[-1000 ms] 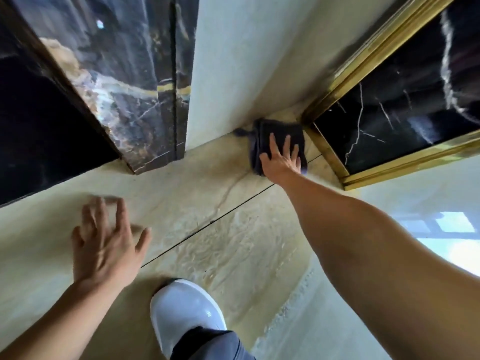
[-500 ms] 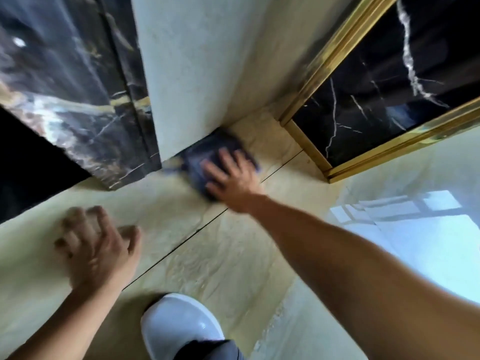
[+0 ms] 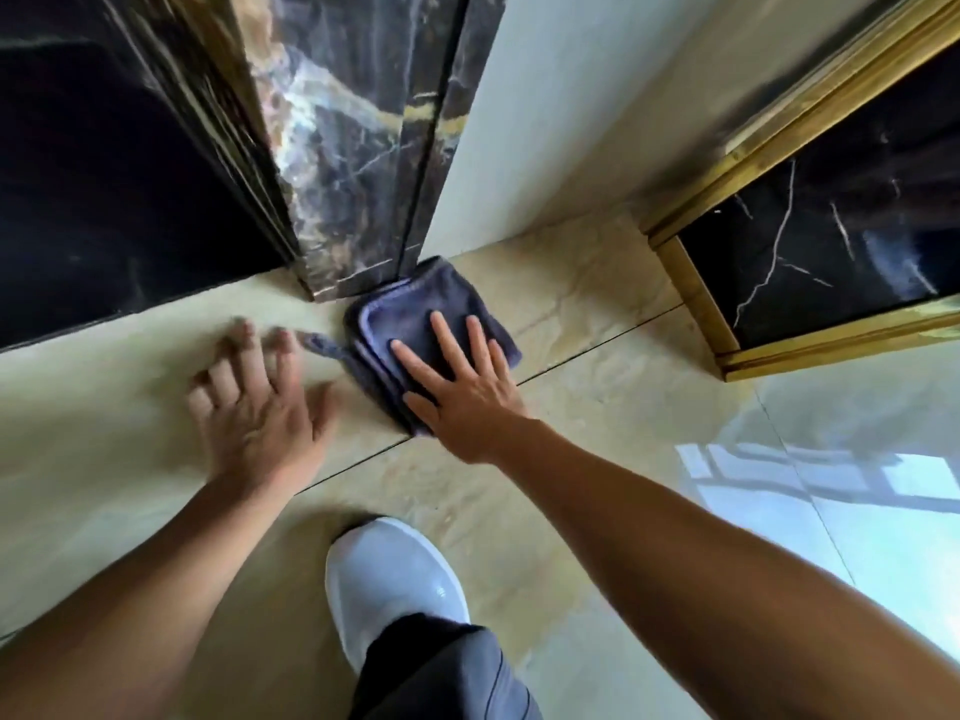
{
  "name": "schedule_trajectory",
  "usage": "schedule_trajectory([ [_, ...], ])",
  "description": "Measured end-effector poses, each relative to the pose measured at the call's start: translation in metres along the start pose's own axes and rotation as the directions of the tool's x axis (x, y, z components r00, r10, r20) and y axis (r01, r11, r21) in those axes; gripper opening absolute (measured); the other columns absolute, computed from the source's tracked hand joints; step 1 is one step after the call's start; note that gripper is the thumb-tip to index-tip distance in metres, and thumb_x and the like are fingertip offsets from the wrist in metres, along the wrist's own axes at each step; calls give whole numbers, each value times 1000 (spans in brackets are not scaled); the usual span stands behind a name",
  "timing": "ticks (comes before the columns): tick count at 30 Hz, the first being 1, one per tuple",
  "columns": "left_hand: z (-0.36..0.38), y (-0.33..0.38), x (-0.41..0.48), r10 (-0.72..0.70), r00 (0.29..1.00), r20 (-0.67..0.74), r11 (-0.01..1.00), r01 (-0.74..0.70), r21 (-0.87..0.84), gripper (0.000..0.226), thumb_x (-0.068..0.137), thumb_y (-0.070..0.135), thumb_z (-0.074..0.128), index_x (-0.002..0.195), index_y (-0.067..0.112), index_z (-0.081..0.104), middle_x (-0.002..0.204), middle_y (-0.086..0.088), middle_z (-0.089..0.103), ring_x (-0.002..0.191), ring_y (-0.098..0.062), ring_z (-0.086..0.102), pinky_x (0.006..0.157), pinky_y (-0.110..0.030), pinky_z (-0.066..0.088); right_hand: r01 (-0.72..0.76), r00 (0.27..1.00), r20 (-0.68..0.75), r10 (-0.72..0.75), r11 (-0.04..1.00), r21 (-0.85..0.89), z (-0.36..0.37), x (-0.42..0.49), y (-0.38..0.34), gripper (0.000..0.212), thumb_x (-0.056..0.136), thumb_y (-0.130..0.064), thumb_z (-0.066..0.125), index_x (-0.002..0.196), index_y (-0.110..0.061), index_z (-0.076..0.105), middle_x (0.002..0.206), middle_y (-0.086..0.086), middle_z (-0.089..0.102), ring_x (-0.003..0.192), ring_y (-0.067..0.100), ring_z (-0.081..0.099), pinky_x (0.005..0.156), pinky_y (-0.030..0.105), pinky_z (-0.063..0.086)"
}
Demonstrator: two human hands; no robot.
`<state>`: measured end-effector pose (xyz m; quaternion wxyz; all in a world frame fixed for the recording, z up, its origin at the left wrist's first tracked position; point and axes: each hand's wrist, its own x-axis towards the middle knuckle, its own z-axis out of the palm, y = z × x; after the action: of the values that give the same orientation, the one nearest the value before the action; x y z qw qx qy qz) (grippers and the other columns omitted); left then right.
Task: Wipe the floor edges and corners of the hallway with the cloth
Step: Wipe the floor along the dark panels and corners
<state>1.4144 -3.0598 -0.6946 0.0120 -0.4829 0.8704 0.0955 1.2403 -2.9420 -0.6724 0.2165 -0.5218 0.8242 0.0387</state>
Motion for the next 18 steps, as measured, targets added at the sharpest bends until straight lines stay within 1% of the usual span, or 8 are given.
schedule_trajectory([
  [2,-5,-2,0,29,1000,-1,999,-29,37,71,85,52,39,140,7,35,152,-24,26,131,-44,33,97,-55,30,-231,972,-39,230,973,-11,-10,4,52,59,95,-64,20,148,-54,-4,164,-4,-15,149,39,-10,120,51,5],
  [4,-6,-7,0,39,999,11,998,-40,53,73,86,55,39,141,8,35,152,-24,25,134,-45,29,98,-55,30,-565,823,88,561,825,27,-17,14,111,62,91,-69,12,147,-55,-9,163,-7,-19,148,40,-12,120,53,5],
  [5,-6,-9,0,40,999,22,998,-41,51,74,85,56,38,144,10,34,152,-24,24,135,-46,27,99,-56,29,-669,737,153,659,743,24,-22,17,132,69,82,-73,3,148,-54,-9,162,-7,-22,148,42,-13,118,58,6],
  [7,-4,-11,-1,33,999,41,998,-35,47,75,85,57,38,146,14,34,154,-23,22,135,-47,25,100,-56,28,-728,676,207,707,684,41,-32,19,142,79,74,-72,-3,150,-50,-6,162,-3,-22,147,45,-12,114,64,10],
  [10,-2,-7,-3,7,1000,31,1000,-8,30,74,85,55,38,145,12,32,155,-23,20,136,-46,25,103,-57,27,-627,779,96,620,772,105,-20,11,85,62,97,-58,24,151,-47,-4,164,5,-15,148,44,-7,117,59,9],
  [13,3,-3,-5,-35,999,5,999,35,-1,71,85,51,40,145,14,30,156,-21,18,137,-45,24,105,-58,26,-246,969,-2,246,968,54,0,-9,0,60,99,-53,29,151,-49,-1,163,4,-17,147,43,-13,117,59,1],
  [15,7,-3,-5,-47,999,7,999,47,-11,68,88,49,43,146,16,29,158,-20,16,140,-45,21,106,-59,27,-32,998,51,32,999,0,9,-12,-13,57,99,-54,27,148,-54,-3,163,0,-20,147,40,-18,117,56,-3],
  [18,8,-7,-7,-44,997,62,999,43,20,78,89,58,43,153,19,19,162,-18,7,145,-49,10,110,-62,23,-113,993,-36,112,993,-34,3,-2,27,56,98,-60,25,147,-58,-1,164,-7,-14,149,38,-12,119,52,1],
])
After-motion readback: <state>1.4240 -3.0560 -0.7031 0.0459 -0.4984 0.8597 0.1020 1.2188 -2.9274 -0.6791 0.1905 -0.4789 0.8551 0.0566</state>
